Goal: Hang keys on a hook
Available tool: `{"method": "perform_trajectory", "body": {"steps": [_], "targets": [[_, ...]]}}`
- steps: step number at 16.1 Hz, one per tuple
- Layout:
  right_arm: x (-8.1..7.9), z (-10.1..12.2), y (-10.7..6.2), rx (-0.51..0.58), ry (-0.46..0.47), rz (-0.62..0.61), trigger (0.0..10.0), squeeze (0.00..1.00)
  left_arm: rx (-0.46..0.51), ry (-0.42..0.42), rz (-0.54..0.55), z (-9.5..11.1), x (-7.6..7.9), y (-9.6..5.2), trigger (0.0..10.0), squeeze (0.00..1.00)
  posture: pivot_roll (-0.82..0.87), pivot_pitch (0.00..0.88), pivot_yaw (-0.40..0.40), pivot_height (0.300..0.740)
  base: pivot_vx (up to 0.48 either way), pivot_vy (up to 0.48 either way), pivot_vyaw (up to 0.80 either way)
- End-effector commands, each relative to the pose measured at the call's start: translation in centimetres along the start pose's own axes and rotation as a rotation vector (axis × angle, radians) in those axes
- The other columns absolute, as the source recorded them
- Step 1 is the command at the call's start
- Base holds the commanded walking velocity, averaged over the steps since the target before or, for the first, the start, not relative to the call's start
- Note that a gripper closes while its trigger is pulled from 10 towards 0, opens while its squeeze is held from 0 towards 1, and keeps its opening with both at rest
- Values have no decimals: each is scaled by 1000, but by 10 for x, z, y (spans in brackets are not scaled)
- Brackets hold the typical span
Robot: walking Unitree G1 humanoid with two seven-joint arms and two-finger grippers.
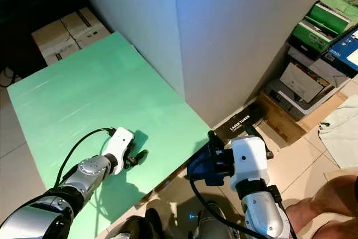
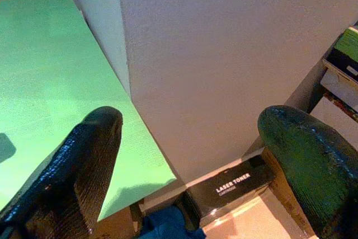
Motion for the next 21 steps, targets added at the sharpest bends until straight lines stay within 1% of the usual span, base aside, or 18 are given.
{"method": "perform_trajectory", "body": {"steps": [1, 2, 5, 8, 18, 20, 21], "targets": [[-1, 2, -4, -6, 12, 9, 10000, 0, -70, 1, 14, -19, 0, -4, 7176, 0, -416, 254, 161, 740, 0, 0, 0], [-1, 1, -5, -12, 13, 10, 10000, 0, -76, 6, 21, -22, 0, -4, 0, 0, -417, 253, 160, 740, 0, 0, 0], [-3, -1, -7, -28, 15, 16, 10000, 0, -79, -1, 35, -26, -1, -5, 0, 0, -407, 253, 158, 740, 0, 0, 0], [-6, -2, -4, -33, 17, 27, 10000, 0, -62, -37, 39, -27, -2, -6, 0, 0, -396, 252, 153, 740, 0, 0, 0], [-7, -4, 1, -35, 24, 46, 10000, 0, -5, -99, 43, -21, -2, -6, 0, 0, -372, 246, 148, 740, 0, 0, 0], [-8, -5, 3, -35, 25, 47, 10000, 0, 32, -139, 34, -16, 1, -4, 0, 0, -369, 244, 150, 740, 0, 0, 0], [-8, -7, 4, -38, 26, 47, 10000, 0, 84, -181, 23, -5, 3, -2, 0, 0, -363, 237, 152, 740, 0, 0, 0]]}}
Point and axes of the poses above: a point about 5 cm out from each wrist's last joint towards the gripper, its own y axis pointing out of the wrist towards the gripper, its own z axis along the axis of the wrist's last joint, x = y × z, the point moved 2 cm from there along y, pointing out of the wrist towards the gripper, and after that the axes turned 13 degrees about -y, right-handed, at the moved point
